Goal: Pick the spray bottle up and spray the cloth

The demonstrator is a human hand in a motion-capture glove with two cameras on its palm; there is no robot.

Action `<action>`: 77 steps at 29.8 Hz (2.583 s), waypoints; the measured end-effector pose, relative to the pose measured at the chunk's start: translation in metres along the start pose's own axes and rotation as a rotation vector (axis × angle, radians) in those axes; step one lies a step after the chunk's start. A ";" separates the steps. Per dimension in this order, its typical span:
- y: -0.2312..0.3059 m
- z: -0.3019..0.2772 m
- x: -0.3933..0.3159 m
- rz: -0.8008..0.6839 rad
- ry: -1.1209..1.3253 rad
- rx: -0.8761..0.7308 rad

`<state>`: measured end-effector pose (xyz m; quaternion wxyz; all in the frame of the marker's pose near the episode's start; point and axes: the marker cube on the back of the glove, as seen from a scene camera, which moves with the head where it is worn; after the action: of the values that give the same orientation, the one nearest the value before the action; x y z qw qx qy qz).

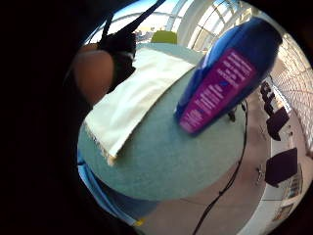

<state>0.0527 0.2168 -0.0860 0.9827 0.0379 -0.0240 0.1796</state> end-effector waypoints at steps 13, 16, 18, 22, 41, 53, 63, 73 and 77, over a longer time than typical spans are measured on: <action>0.042 -0.031 0.061 0.389 -0.303 0.236; 0.031 -0.033 0.083 0.475 -0.399 0.345; 0.029 -0.032 0.094 0.513 -0.457 0.368; 0.024 -0.025 0.117 0.605 -0.529 0.376; -0.025 0.026 0.163 0.694 -0.774 0.394; -0.039 0.026 0.153 0.708 -0.673 0.572; -0.044 0.016 0.150 0.640 -0.700 0.535; -0.080 -0.016 0.140 0.550 -0.708 0.165; -0.091 -0.017 0.141 0.541 -0.695 0.042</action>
<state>0.2175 0.1829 -0.1000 0.8330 0.1084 -0.3584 0.4074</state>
